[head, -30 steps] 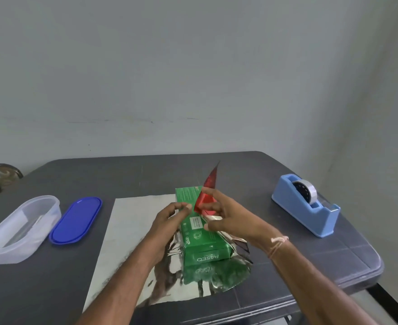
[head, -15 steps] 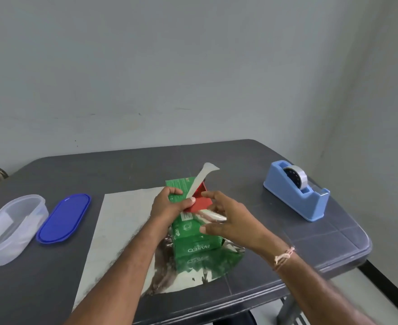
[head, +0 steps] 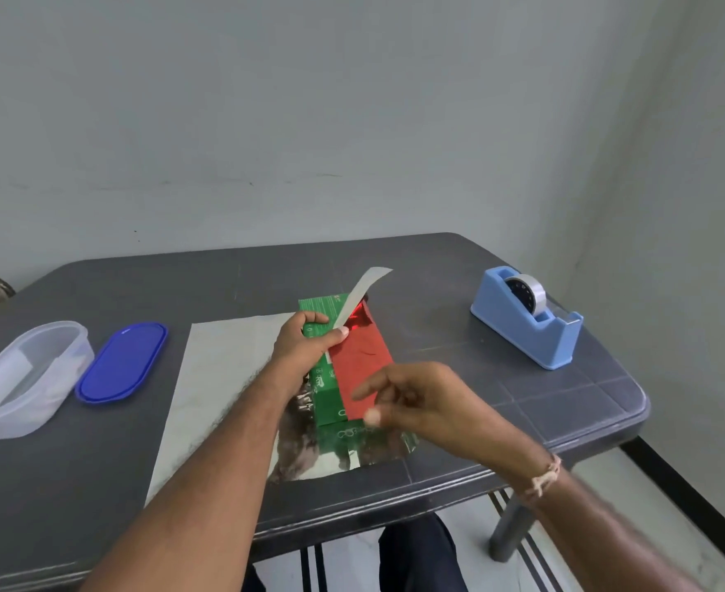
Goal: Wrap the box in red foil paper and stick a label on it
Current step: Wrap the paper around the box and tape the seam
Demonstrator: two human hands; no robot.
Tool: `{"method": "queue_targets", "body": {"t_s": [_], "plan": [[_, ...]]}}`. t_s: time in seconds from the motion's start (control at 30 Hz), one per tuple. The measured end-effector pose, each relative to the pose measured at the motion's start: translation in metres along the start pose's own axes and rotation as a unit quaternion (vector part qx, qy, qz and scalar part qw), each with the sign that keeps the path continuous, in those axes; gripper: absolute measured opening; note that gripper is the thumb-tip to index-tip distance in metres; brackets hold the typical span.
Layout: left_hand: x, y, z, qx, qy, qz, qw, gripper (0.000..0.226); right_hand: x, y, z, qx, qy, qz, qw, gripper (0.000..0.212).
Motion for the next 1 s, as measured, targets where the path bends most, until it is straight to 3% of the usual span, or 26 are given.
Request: {"method": "queue_targets", "body": {"t_s": [0.07, 0.13, 0.17, 0.27, 0.33, 0.43, 0.5, 0.57, 0.67, 0.73, 0.9, 1.0], "plan": [[0.0, -0.001, 0.002, -0.001, -0.006, 0.006, 1.0, 0.039, -0.015, -0.003, -0.008, 0.017, 0.087, -0.061, 0.994, 0.014], [-0.001, -0.001, 0.003, 0.001, -0.006, 0.012, 1.0, 0.04, -0.032, -0.002, -0.031, 0.041, 0.167, 0.013, 0.985, 0.013], [-0.002, -0.002, 0.004, 0.001, -0.006, 0.019, 1.0, 0.041, -0.037, 0.001, -0.044, 0.062, 0.16, 0.072, 0.983, 0.02], [-0.001, -0.004, 0.005, 0.005, -0.007, 0.018, 1.0, 0.039, -0.038, 0.009, -0.084, 0.11, 0.014, 0.224, 0.968, 0.065], [-0.001, -0.003, 0.005, 0.003, -0.007, 0.019, 1.0, 0.038, -0.036, 0.015, -0.106, 0.111, -0.056, 0.26, 0.958, 0.087], [-0.003, 0.006, -0.001, -0.03, -0.028, 0.036, 0.999, 0.04, -0.037, 0.022, -0.131, 0.109, -0.096, 0.319, 0.937, 0.114], [-0.002, 0.019, -0.012, -0.023, -0.019, -0.01, 0.999, 0.06, -0.037, 0.026, -0.14, 0.125, -0.117, 0.366, 0.915, 0.135], [0.006, 0.036, -0.031, 0.016, -0.009, -0.107, 0.994, 0.094, -0.037, 0.025, -0.144, 0.131, -0.136, 0.369, 0.91, 0.14], [0.028, 0.067, -0.06, 0.049, -0.078, -0.201, 0.975, 0.118, -0.041, 0.023, -0.146, 0.134, -0.148, 0.37, 0.907, 0.144], [0.042, 0.083, -0.079, 0.058, -0.128, -0.264, 0.954, 0.108, -0.043, 0.023, -0.147, 0.14, -0.158, 0.375, 0.903, 0.145], [0.056, 0.082, -0.118, 0.088, -0.158, -0.457, 0.871, 0.05, -0.046, 0.019, -0.149, 0.141, -0.168, 0.376, 0.9, 0.144], [0.049, 0.077, -0.137, 0.075, -0.138, -0.438, 0.885, 0.03, -0.045, 0.02, -0.154, 0.139, -0.172, 0.377, 0.9, 0.144]]}}
Point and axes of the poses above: each hand's wrist, its own z-axis away from the middle knuckle, its own x-axis out of the palm, y = z × x, the point moved 1 cm from there along -z, towards the middle knuckle, and after that the axes turned 12 degrees about x, right-handed, at the moved point
